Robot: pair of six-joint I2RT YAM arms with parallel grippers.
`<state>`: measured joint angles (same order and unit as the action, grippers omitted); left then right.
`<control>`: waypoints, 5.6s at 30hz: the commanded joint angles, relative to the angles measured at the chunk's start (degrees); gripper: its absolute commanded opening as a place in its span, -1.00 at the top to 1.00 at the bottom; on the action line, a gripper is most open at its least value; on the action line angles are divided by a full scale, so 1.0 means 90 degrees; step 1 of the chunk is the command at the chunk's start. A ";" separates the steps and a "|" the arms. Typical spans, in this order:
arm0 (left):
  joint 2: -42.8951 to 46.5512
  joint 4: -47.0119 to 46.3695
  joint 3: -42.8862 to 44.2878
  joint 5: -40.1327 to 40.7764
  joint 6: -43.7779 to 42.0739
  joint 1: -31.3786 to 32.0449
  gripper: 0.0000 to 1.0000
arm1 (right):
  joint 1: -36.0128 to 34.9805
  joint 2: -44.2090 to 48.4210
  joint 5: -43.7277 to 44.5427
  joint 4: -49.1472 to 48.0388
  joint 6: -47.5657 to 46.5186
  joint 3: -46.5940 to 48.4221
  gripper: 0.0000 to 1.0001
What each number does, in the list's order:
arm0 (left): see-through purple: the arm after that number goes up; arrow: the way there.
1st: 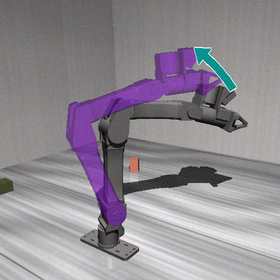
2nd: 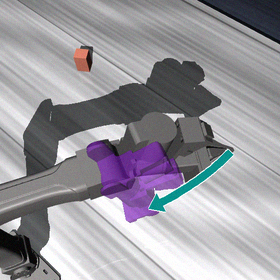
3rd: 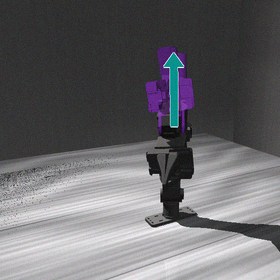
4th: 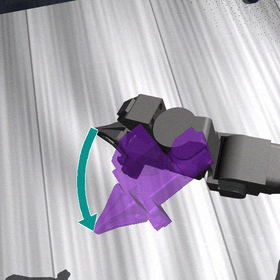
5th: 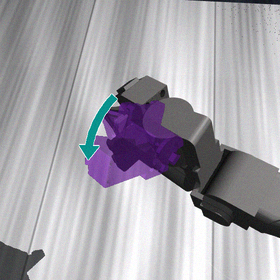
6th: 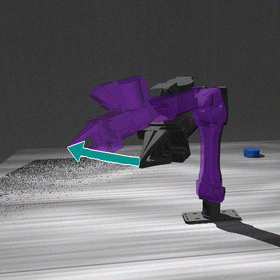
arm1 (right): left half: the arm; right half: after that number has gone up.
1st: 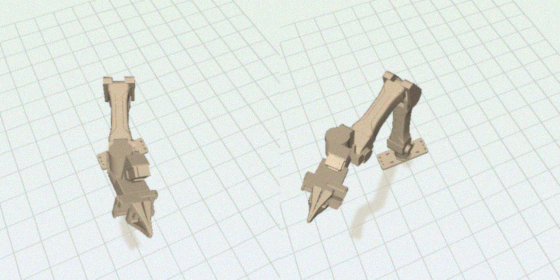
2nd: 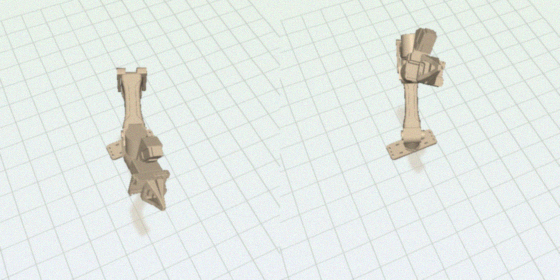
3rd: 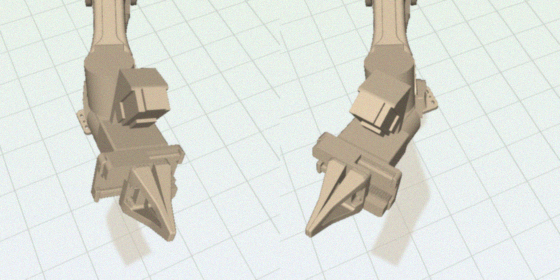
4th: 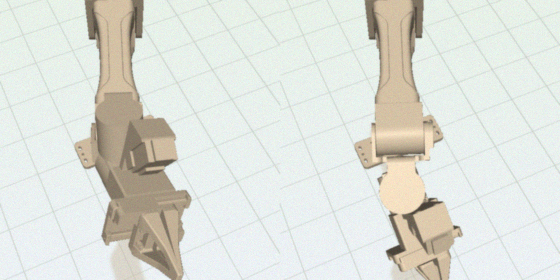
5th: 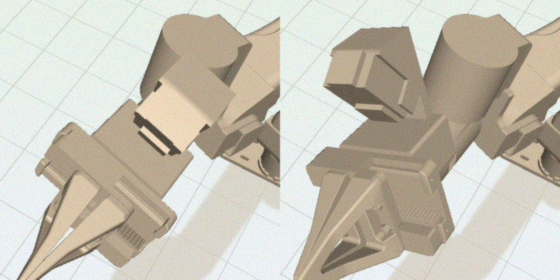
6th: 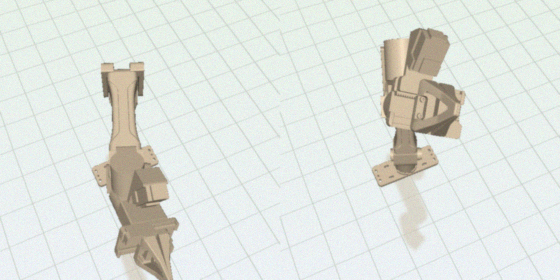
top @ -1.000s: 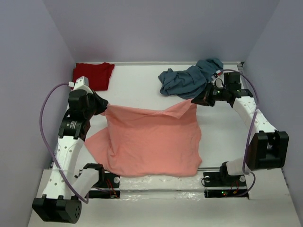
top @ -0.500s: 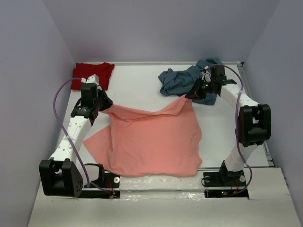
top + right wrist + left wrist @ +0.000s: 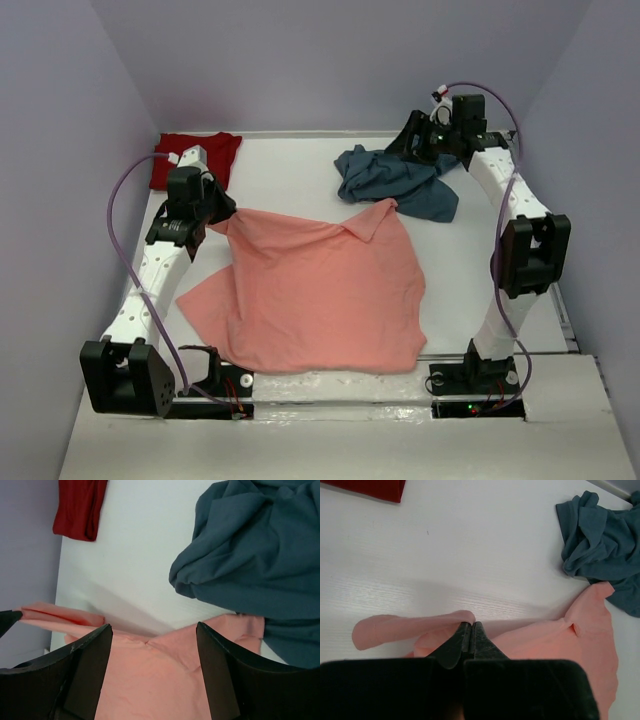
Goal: Fold and stack the t-shirts
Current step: Flatten the tshirt out
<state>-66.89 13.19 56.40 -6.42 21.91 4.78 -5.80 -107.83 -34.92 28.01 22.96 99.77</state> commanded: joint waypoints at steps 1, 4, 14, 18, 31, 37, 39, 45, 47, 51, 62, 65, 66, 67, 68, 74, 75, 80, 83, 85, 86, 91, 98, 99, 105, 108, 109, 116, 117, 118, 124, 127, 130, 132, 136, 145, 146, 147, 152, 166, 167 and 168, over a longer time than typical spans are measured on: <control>0.0206 -0.0303 0.0110 -0.0146 0.0007 -0.0013 1.00 | -0.0311 -0.0820 -0.0339 0.0140 -0.0031 0.0379 -0.47; 0.0206 -0.0343 0.0091 -0.0186 0.0007 -0.0013 1.00 | -0.0459 -0.1396 -0.0525 0.0042 0.0036 0.0545 -0.46; 0.0323 -0.0313 -0.0036 -0.0205 0.0007 -0.0023 1.00 | -0.0927 -0.2500 -0.1110 0.0013 0.0105 0.1405 -0.37; 0.0343 -0.0304 -0.0046 -0.0186 0.0026 -0.0013 1.00 | -0.0986 -0.2657 -0.1072 0.0042 0.0144 0.1551 -0.37; 0.0421 -0.0265 -0.0144 -0.0156 0.0007 -0.0013 1.00 | -0.1054 -0.3400 0.0138 0.0315 -0.0148 0.2410 -0.28; 0.0499 -0.0157 -0.0163 -0.0108 -0.0032 -0.0013 1.00 | -0.1054 -0.3790 0.1817 0.1085 -0.0645 0.3346 -0.24; 0.0518 -0.0157 -0.0212 -0.0098 -0.0032 -0.0013 1.00 | -0.1054 -0.3898 0.2500 0.1291 -0.0744 0.3552 -0.26; 0.0577 -0.0108 -0.0280 -0.0059 -0.0042 -0.0023 1.00 | -0.0860 -0.3839 0.3840 0.1517 -0.0920 0.3456 -0.26; 0.0587 -0.0099 -0.0300 -0.0049 -0.0052 -0.0013 1.00 | -0.0617 -0.3810 0.4131 0.1575 -0.0852 0.3427 -0.26; 0.0597 -0.0108 -0.0339 -0.0059 -0.0042 -0.0013 1.00 | -0.0323 -0.3800 0.4572 0.1673 -0.0862 0.3427 -0.27; 0.0655 -0.0059 -0.0466 -0.0068 -0.0062 -0.0013 1.00 | 0.0371 -0.3927 0.6350 0.1829 -0.1184 0.3495 -0.34; 0.0675 -0.0069 -0.0534 -0.0068 -0.0042 -0.0013 1.00 | 0.0576 -0.3937 0.6681 0.1819 -0.1184 0.3543 -0.34; 0.0675 -0.0069 -0.0563 -0.0078 -0.0032 -0.0013 1.00 | 0.0576 -0.3966 0.6963 0.1819 -0.1203 0.3582 -0.35; 0.0684 -0.0069 -0.0573 -0.0088 -0.0023 -0.0013 1.00 | 0.0683 -0.3985 0.7101 0.1819 -0.1252 0.3631 -0.35; 0.0685 -0.0069 -0.0583 -0.0098 -0.0013 -0.0013 1.00 | 0.0810 -0.4024 0.7305 0.1829 -0.1252 0.3748 -0.35; 0.0694 -0.0040 -0.0583 -0.0098 -0.0023 -0.0023 1.00 | 0.1142 -0.4015 0.8263 0.1849 -0.1009 0.3885 -0.41; 0.0714 -0.0050 -0.0612 -0.0098 0.0006 -0.0013 1.00 | 0.1143 -0.4015 0.8670 0.1849 -0.0941 0.3876 -0.43; 0.0724 -0.0089 -0.0671 -0.0137 0.0056 -0.0013 1.00 | 0.1396 -0.3966 0.9318 0.1839 -0.0472 0.3808 -0.50; 0.0782 -0.0089 -0.0681 -0.0147 0.0065 -0.0013 1.00 | 0.1397 -0.3771 0.9232 0.1839 -0.0296 0.3866 -0.51; 0.0792 -0.0089 -0.0691 -0.0156 0.0065 -0.0013 1.00 | 0.1397 -0.3625 0.8892 0.1839 -0.0256 0.3983 -0.54; 0.0802 -0.0098 -0.0691 -0.0166 0.0094 -0.0013 1.00 | 0.1397 -0.3431 0.8812 0.1713 -0.0334 0.4003 -0.54; 0.0889 -0.0147 -0.0749 -0.0234 0.0173 -0.0013 1.00 | 0.1397 -0.2873 0.8929 0.1214 -0.0646 0.4031 -0.57; 0.1065 -0.0147 -0.0837 -0.0225 0.0231 -0.0013 1.00 | 0.1260 -0.1916 0.8158 0.1087 -0.0979 0.3847 -0.67; 0.1065 -0.0157 -0.0857 -0.0225 0.0231 -0.0023 1.00 | 0.1260 -0.1645 0.7529 0.1106 -0.0960 0.3818 -0.68; 0.1046 -0.0235 -0.0886 -0.0244 0.0251 -0.0023 1.00 | 0.1201 -0.0666 0.4319 0.1536 -0.0092 0.2930 -0.66; 0.0987 -0.0264 -0.0847 -0.0283 0.0212 0.0006 1.00 | 0.1201 -0.0305 0.2150 0.1459 0.0173 0.2198 -0.56; 0.0978 -0.0255 -0.0837 -0.0274 0.0202 0.0006 1.00 | 0.1201 -0.0217 0.1890 0.1448 0.0241 0.2022 -0.55; 0.0851 -0.0333 -0.0759 -0.0273 0.0212 0.0016 1.00 | 0.1006 0.0760 0.0541 0.0804 0.0710 0.0293 -0.46; 0.0831 -0.0352 -0.0730 -0.0274 0.0202 0.0016 1.00 | 0.1006 0.0741 0.0221 0.0804 0.0720 0.0079 -0.43; 0.0812 -0.0362 -0.0720 -0.0283 0.0202 0.0016 1.00 | 0.0948 0.0760 0.0121 0.0804 0.0740 -0.0049 -0.41; 0.0724 -0.0392 -0.0652 -0.0283 0.0163 0.0026 1.00 | 0.0742 0.0751 -0.0095 0.0619 0.0642 -0.0956 -0.39; 0.0724 -0.0401 -0.0642 -0.0283 0.0163 0.0026 1.00 | 0.0626 0.0702 -0.0066 0.0550 0.0642 -0.1143 -0.33; 0.0743 -0.0391 -0.0652 -0.0283 0.0144 0.0016 1.00 | 0.0557 0.0536 -0.0085 0.0501 0.0633 -0.1358 -0.29; 0.0733 -0.0391 -0.0661 -0.0274 0.0144 0.0026 1.00 | 0.0411 0.0438 -0.0076 0.0394 0.0623 -0.1524 -0.29; 0.0733 -0.0382 -0.0661 -0.0264 0.0134 0.0026 1.00 | 0.0176 0.0263 0.0080 0.0043 0.0632 -0.1875 -0.27; 0.0704 -0.0313 -0.0535 -0.0244 0.0075 0.0036 1.00 | -0.0019 -0.0459 0.0237 -0.0446 0.0681 -0.1847 -0.25; 0.0704 -0.0304 -0.0525 -0.0244 0.0065 0.0026 1.00 | -0.0019 -0.0518 0.0256 -0.0446 0.0662 -0.1711 -0.25; 0.0704 -0.0275 -0.0515 -0.0244 0.0065 0.0036 1.00 | -0.0019 -0.0596 0.0286 -0.0446 0.0652 -0.1633 -0.25; 0.0724 -0.0225 -0.0495 -0.0225 0.0036 0.0026 1.00 | -0.0019 -0.0948 0.0393 -0.0446 0.0574 -0.1281 -0.25; 0.0772 -0.0040 -0.0437 -0.0127 -0.0032 0.0036 1.00 | -0.0019 -0.1622 0.0705 -0.0544 0.0427 -0.0695 -0.24; 0.0772 -0.0040 -0.0437 -0.0117 -0.0042 0.0036 1.00 | -0.0019 -0.1661 0.0783 -0.0534 0.0398 -0.0675 -0.25; 0.0772 -0.0030 -0.0437 -0.0117 -0.0032 0.0026 1.00 | -0.0019 -0.1671 0.0813 -0.0544 0.0379 -0.0665 -0.25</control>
<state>-60.64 13.58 49.98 -7.97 22.74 4.80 -6.07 -121.95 -29.56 25.32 27.88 90.87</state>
